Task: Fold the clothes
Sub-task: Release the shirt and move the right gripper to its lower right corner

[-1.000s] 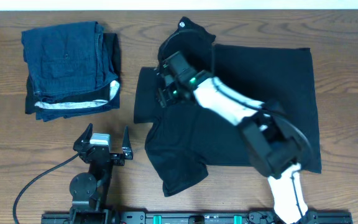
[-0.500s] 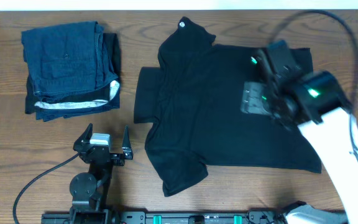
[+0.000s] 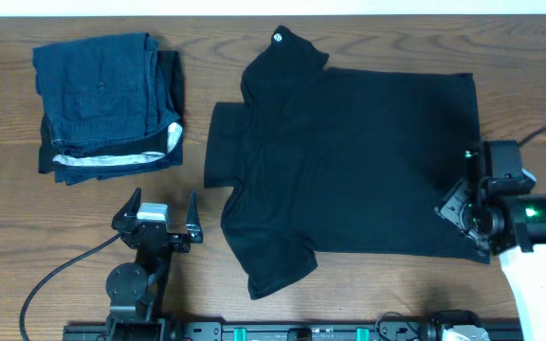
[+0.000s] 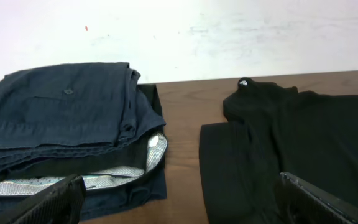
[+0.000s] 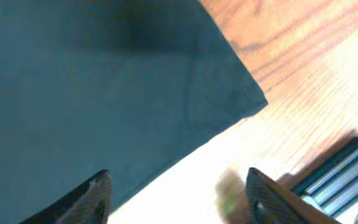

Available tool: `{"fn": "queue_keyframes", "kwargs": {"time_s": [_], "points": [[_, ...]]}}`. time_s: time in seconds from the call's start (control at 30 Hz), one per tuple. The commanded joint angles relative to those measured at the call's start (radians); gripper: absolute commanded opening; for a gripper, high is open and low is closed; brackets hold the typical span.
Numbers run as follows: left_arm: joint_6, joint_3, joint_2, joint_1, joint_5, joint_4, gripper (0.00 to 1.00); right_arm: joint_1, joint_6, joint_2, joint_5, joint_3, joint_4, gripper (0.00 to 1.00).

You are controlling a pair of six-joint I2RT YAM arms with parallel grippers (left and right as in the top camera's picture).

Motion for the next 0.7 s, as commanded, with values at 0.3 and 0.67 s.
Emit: {"fn": "queue_keyframes", "kwargs": {"time_s": [0.3, 0.67], "points": [[0.016, -0.016, -0.006, -0.003, 0.014, -0.033, 0.98, -0.423, -0.216, 0.14, -0.234, -0.237, 0.208, 0.63], [0.016, -0.016, -0.006, -0.003, 0.014, -0.033, 0.98, -0.497, -0.211, 0.291, -0.227, -0.276, 0.33, 0.59]]}}
